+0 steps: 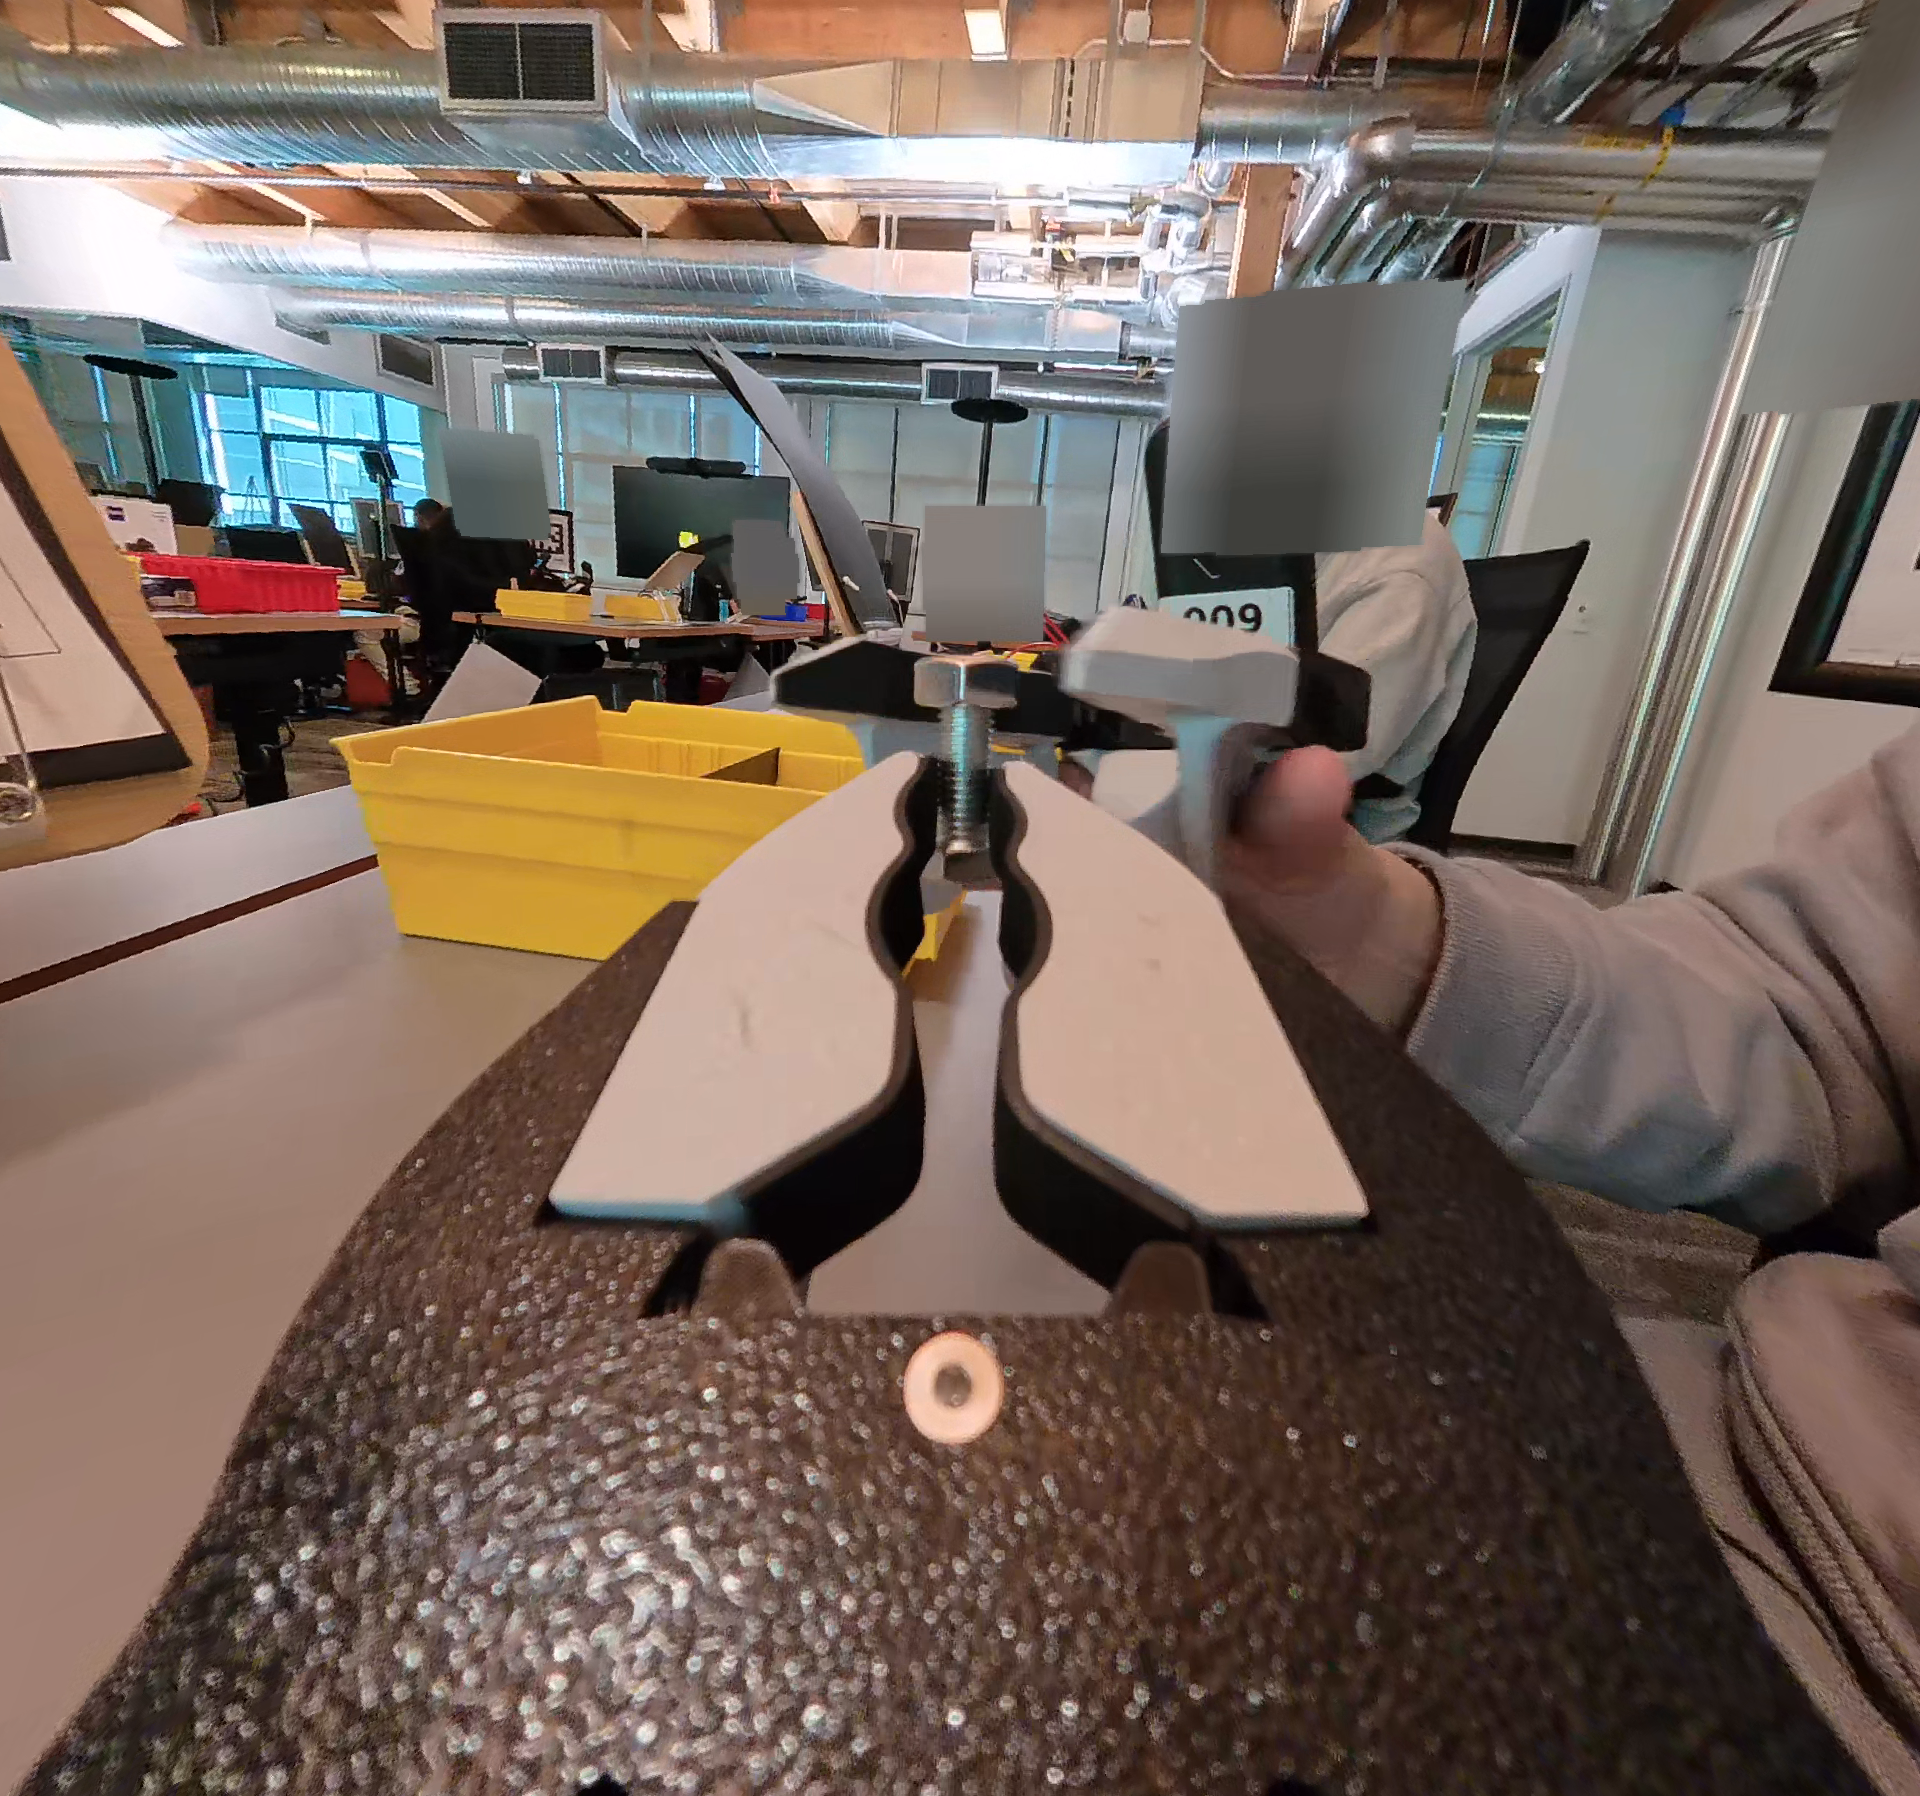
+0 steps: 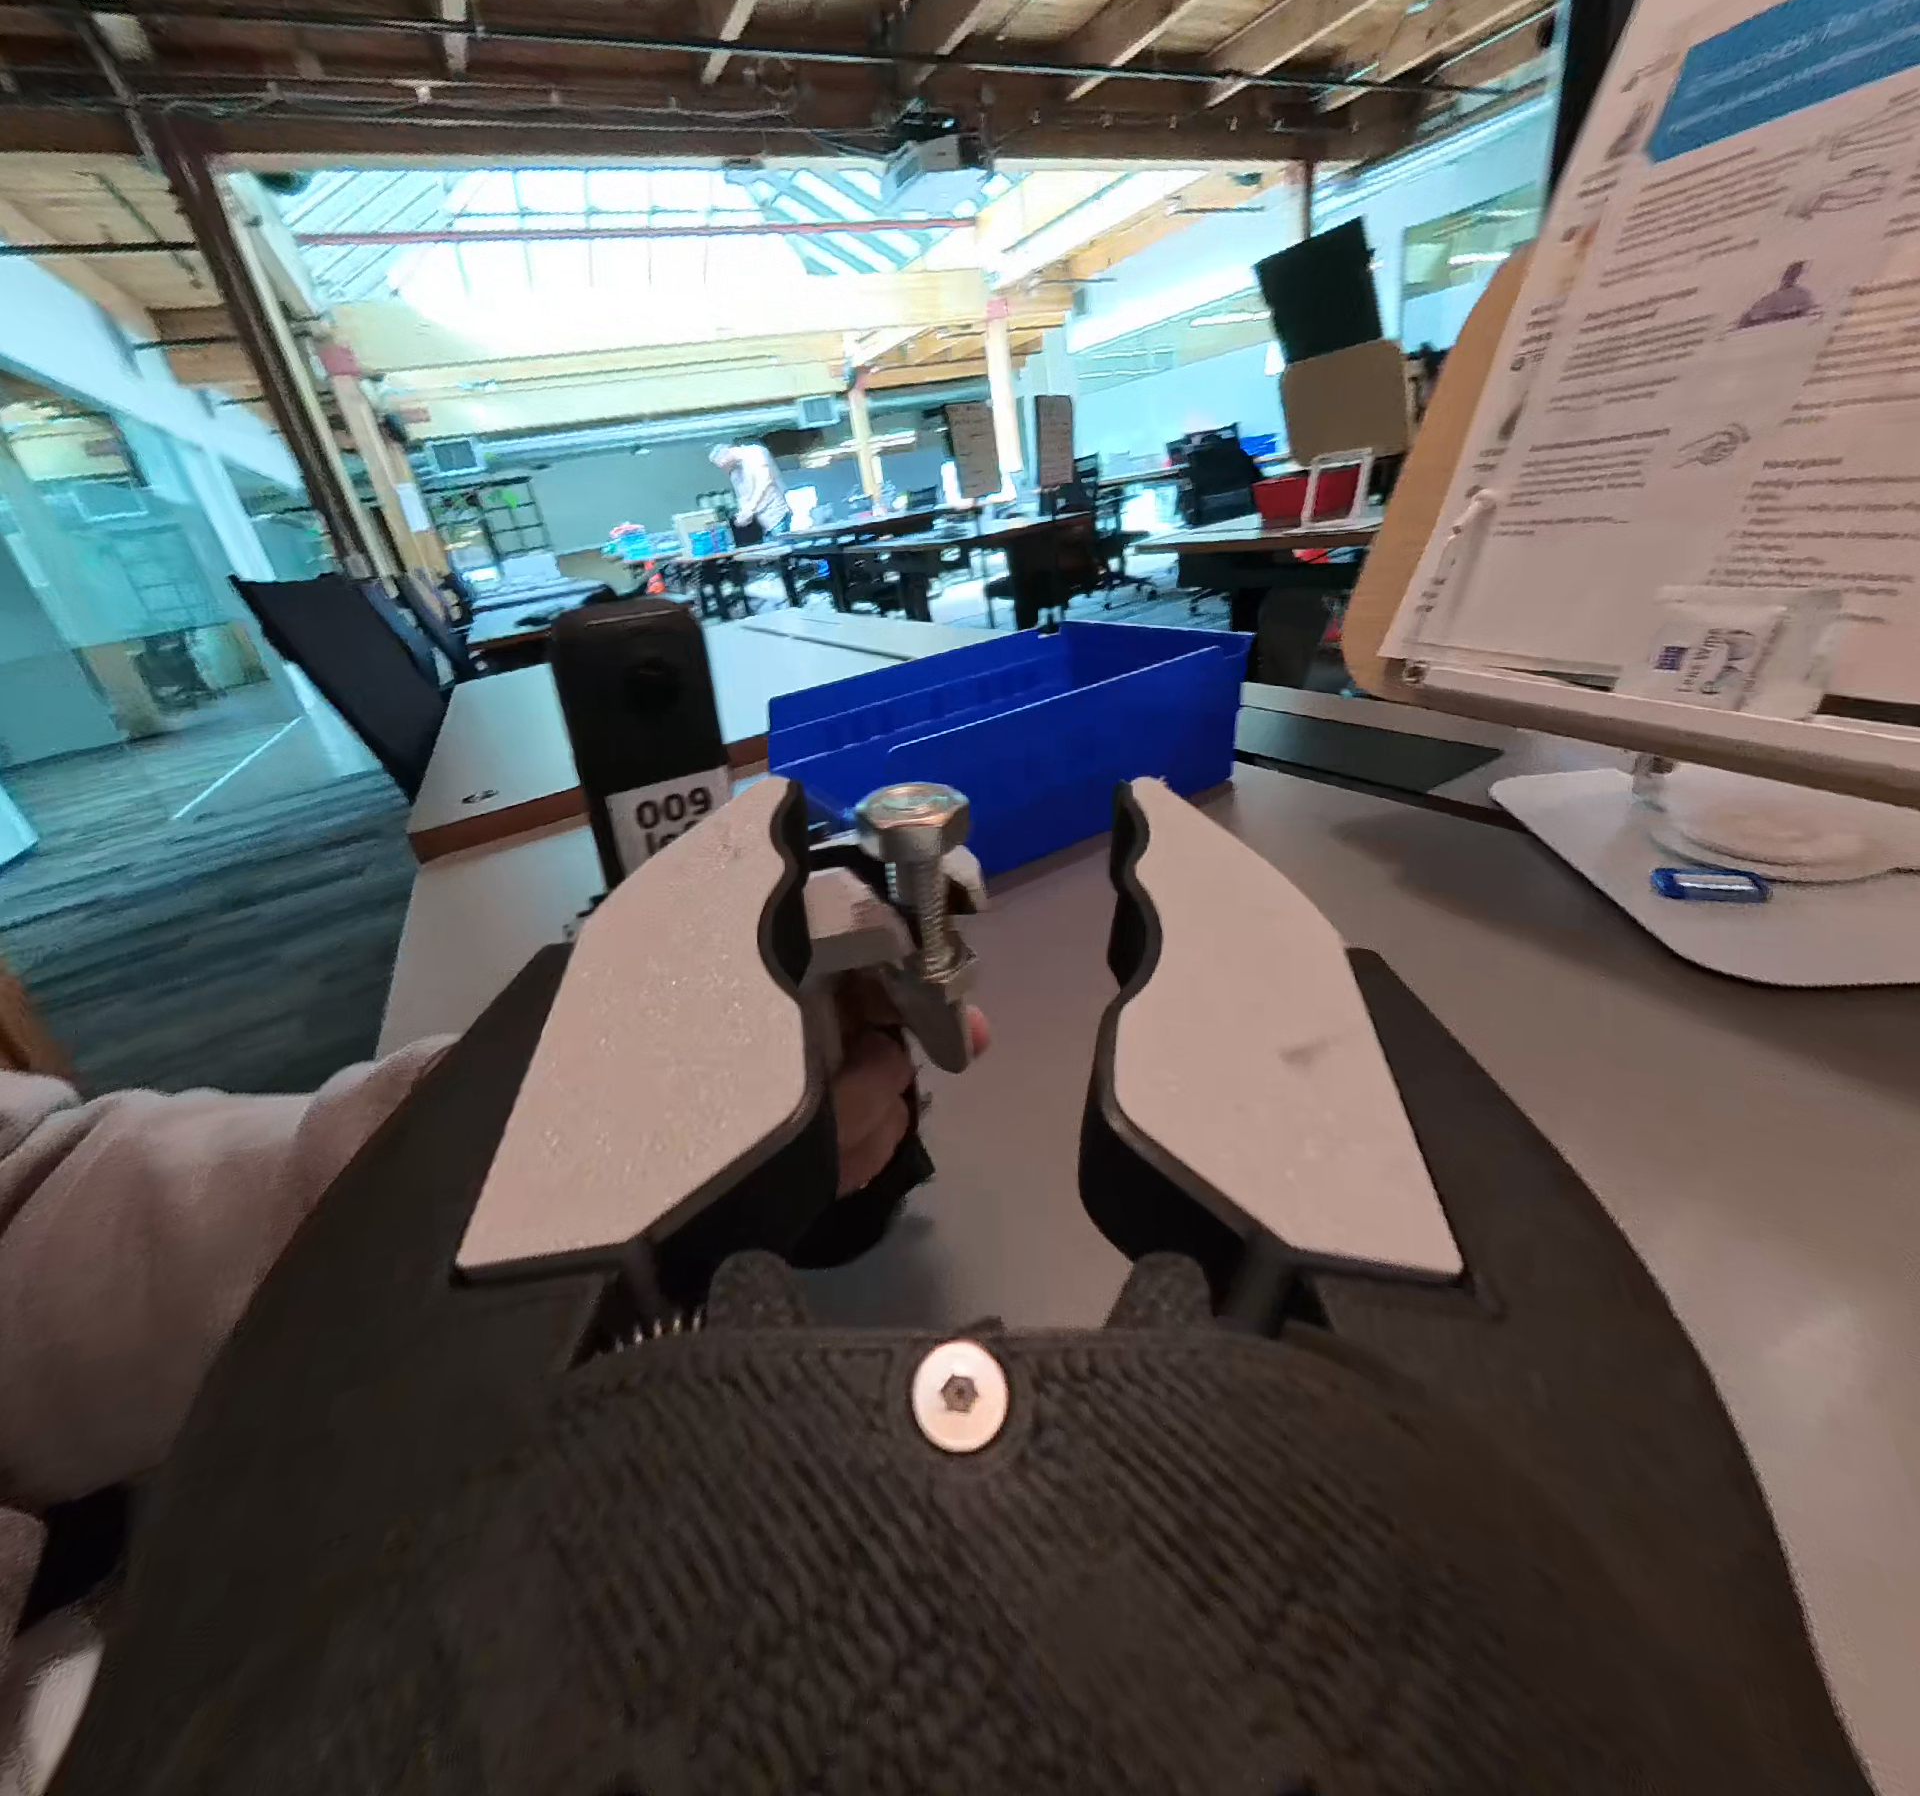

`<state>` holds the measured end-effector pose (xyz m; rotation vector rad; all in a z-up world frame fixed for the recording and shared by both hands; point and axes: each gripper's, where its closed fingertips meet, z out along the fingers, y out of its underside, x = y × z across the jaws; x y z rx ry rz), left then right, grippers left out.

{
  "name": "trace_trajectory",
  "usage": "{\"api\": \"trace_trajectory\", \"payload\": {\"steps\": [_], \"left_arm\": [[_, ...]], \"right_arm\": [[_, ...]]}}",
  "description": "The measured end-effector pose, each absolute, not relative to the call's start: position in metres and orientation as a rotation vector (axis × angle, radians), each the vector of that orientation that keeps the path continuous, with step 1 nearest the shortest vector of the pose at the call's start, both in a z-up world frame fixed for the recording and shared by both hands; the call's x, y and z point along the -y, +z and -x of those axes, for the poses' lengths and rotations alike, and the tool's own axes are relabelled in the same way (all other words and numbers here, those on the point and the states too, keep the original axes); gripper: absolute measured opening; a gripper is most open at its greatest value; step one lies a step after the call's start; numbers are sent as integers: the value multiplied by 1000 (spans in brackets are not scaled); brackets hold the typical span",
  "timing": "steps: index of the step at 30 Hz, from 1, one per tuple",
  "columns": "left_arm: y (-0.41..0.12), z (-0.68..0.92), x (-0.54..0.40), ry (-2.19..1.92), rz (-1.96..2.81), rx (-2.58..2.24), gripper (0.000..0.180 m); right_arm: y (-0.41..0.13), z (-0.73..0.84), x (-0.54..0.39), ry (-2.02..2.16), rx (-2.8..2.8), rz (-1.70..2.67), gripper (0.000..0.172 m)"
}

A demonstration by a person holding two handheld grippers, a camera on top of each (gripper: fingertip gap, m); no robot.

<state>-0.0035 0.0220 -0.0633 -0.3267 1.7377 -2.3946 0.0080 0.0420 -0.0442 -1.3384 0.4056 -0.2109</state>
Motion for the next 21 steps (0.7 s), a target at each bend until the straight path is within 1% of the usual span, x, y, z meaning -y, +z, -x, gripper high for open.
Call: {"api": "trace_trajectory", "payload": {"steps": [1, 3, 4, 5, 6, 8, 11, 15, 18, 21], "left_arm": [[-63, 3, -23, -2397, 332, -1733, 8], [-61, -1, -29, -2419, 370, -1700, 8], [-59, -3, -33, -2437, 381, -1679, 8], [-57, -4, -38, -2453, 386, -1650, 8], [-56, -6, -41, -2456, 397, -1634, 8], [-58, -8, -41, -2442, 414, -1647, 8], [-60, -4, -33, -2422, 390, -1676, 8], [-65, 0, -22, -2362, 348, -1729, 8], [-65, 3, -19, -2350, 328, -1736, 8], [-62, -2, -26, -2367, 365, -1700, 8]], "right_arm": [[-43, -14, -36, -234, -436, 1317, 53], [-45, -24, -25, -215, -473, 1313, 65], [-48, -29, -18, -200, -504, 1329, 56], [-50, -37, -9, -218, -534, 1328, 55], [-50, -44, 0, -246, -566, 1309, 59], [-47, -43, 4, -228, -546, 1304, 60], [-38, -22, -15, -167, -455, 1302, 63], [-45, -7, -42, -205, -398, 1369, 59], [-45, -15, -36, -258, -440, 1346, 52], [-46, -23, -24, -211, -470, 1346, 62]]}}
